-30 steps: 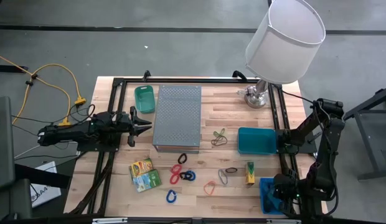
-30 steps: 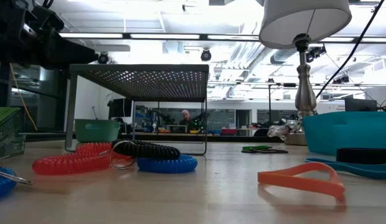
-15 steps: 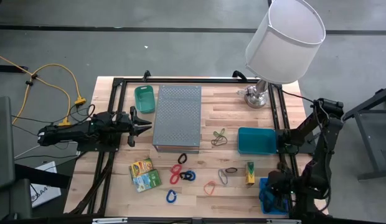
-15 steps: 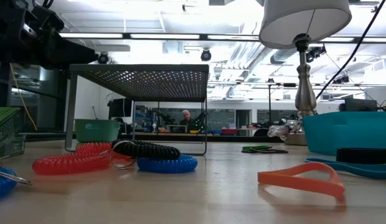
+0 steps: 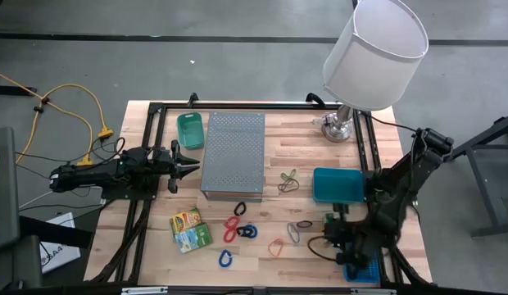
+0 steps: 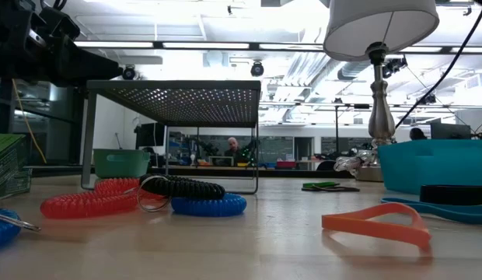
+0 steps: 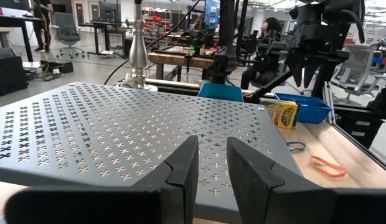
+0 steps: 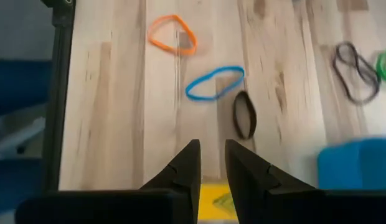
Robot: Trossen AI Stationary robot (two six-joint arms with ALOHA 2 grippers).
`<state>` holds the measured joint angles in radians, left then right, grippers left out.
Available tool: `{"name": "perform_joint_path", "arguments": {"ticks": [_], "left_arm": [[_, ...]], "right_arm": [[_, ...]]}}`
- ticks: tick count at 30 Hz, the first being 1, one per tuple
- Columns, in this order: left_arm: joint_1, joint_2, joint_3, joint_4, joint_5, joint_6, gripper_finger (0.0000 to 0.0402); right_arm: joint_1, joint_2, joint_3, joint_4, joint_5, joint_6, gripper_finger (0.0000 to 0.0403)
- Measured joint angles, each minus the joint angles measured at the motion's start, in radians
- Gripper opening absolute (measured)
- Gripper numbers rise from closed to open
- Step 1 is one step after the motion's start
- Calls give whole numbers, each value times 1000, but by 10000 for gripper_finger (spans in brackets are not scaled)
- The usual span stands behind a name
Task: Pick & Place Office Desk Supplies
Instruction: Put the black rubberband into the blue basket
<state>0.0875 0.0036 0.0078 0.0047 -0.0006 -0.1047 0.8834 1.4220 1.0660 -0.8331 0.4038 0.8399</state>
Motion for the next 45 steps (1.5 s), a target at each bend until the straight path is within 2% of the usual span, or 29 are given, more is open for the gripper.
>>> {"name": "perform_joint_path", "arguments": {"ticks": [9, 17, 32, 40, 45], "left_arm": [[0, 0, 0, 0, 0, 0, 79], [0, 0, 0, 0, 0, 0, 79], [0, 0, 0, 0, 0, 0, 79], [0, 0, 0, 0, 0, 0, 79], [0, 0, 0, 0, 0, 0, 79]], "right_arm": [[-175, 0, 0, 87, -153, -264, 63], [-244, 26, 0, 86, -170, -370, 63], [-281, 234, -1, 90, -179, -427, 63], [-317, 296, -2, 90, -181, -427, 63], [-340, 319, -2, 97, -222, -427, 63]]}}
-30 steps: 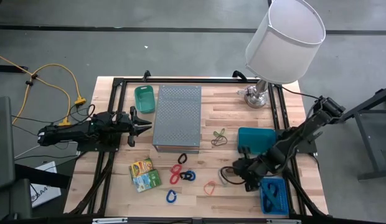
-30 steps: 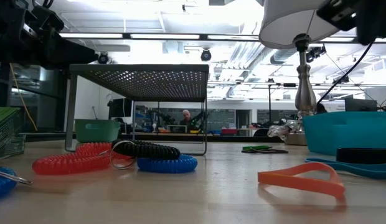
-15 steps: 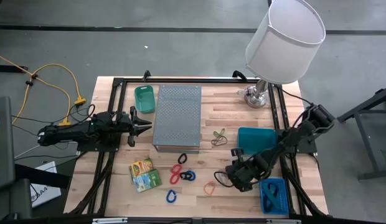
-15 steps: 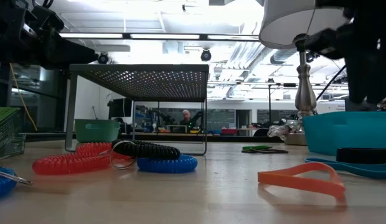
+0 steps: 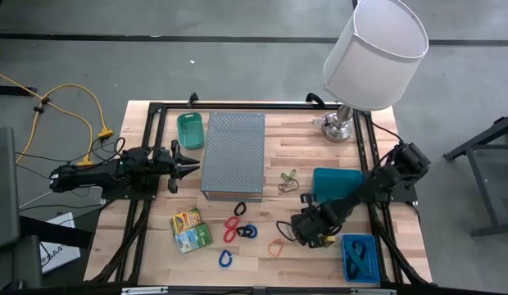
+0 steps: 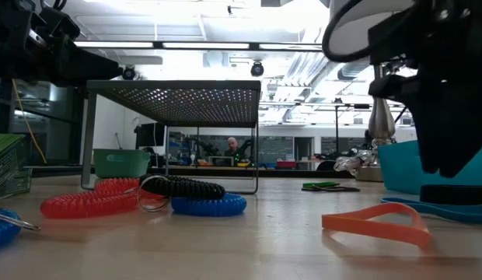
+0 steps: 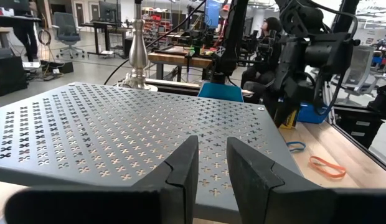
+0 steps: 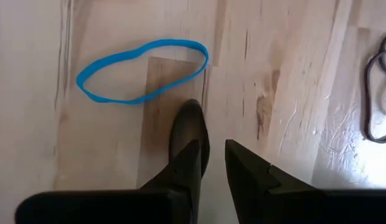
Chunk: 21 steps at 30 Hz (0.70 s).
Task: Pick & Place Office Desk Supplies
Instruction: Put the black rubberband into the blue basket
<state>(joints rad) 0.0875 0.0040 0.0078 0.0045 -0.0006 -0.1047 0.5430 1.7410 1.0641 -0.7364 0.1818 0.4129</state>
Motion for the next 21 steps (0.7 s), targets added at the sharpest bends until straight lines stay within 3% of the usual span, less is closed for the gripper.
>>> {"name": "perform_joint_path", "arguments": {"ticks": [21], "left_arm": [[0, 0, 0, 0, 0, 0, 79]], "right_arm": [[-8, 34, 0, -4, -59, 5, 63]]}}
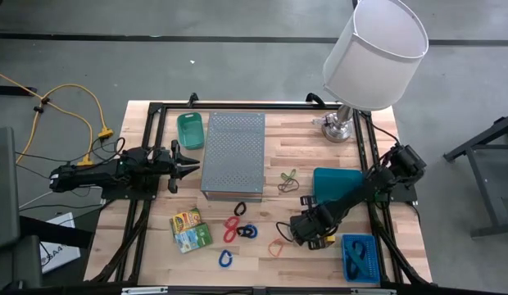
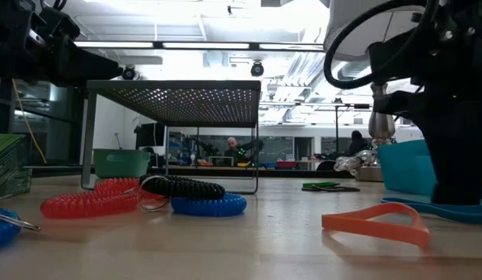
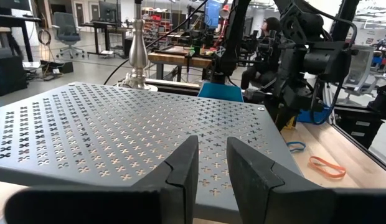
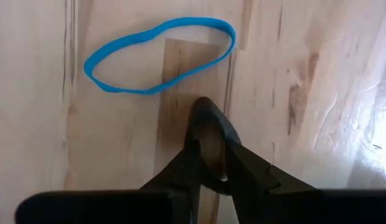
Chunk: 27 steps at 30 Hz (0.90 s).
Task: Pick & Place Office Desk Supplies
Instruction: Put the black rubberband into the blue basket
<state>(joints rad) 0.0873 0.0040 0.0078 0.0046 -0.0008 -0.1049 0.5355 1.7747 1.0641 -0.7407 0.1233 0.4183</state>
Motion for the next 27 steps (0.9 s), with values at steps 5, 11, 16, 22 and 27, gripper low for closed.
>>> {"name": "perform_joint_path", "arguments": {"ticks": [5, 11, 16, 22, 27], "left_arm": [[0, 0, 0, 0, 0, 0, 79], [0, 0, 0, 0, 0, 0, 79], [0, 0, 0, 0, 0, 0, 79], [0, 0, 0, 0, 0, 0, 79], [0, 0, 0, 0, 0, 0, 79]], "right_arm": [[-12, -1, 0, 0, 1, -4, 63], [-15, -1, 0, 4, 4, -5, 63], [-14, -1, 0, 13, 6, -23, 63], [-14, -14, 0, 18, 9, -31, 63], [-14, -42, 1, 20, 30, -35, 63]]}}
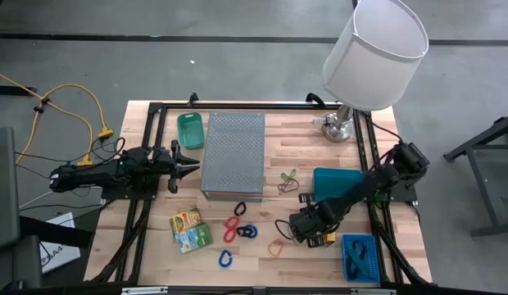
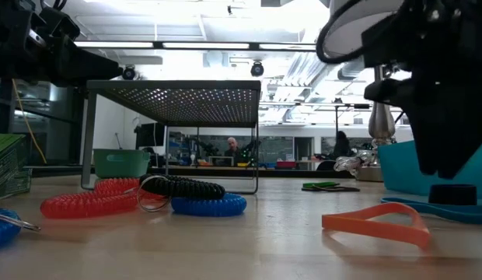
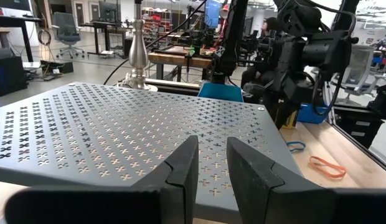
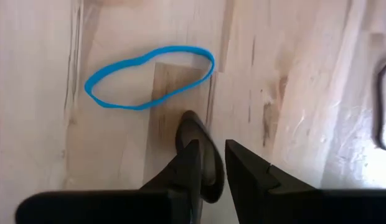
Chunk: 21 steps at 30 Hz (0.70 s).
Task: Pick & Place Office Desk Supplies
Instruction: Put the black rubberband into the blue basket
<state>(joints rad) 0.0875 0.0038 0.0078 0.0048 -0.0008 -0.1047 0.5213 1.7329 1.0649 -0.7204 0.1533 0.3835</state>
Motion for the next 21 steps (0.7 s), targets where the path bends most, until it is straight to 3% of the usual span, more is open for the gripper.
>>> {"name": "perform_joint_path", "arguments": {"ticks": [21], "left_arm": [[0, 0, 0, 0, 0, 0, 79]], "right_arm": [[-1, 43, 0, 0, 1, -41, 63]]}}
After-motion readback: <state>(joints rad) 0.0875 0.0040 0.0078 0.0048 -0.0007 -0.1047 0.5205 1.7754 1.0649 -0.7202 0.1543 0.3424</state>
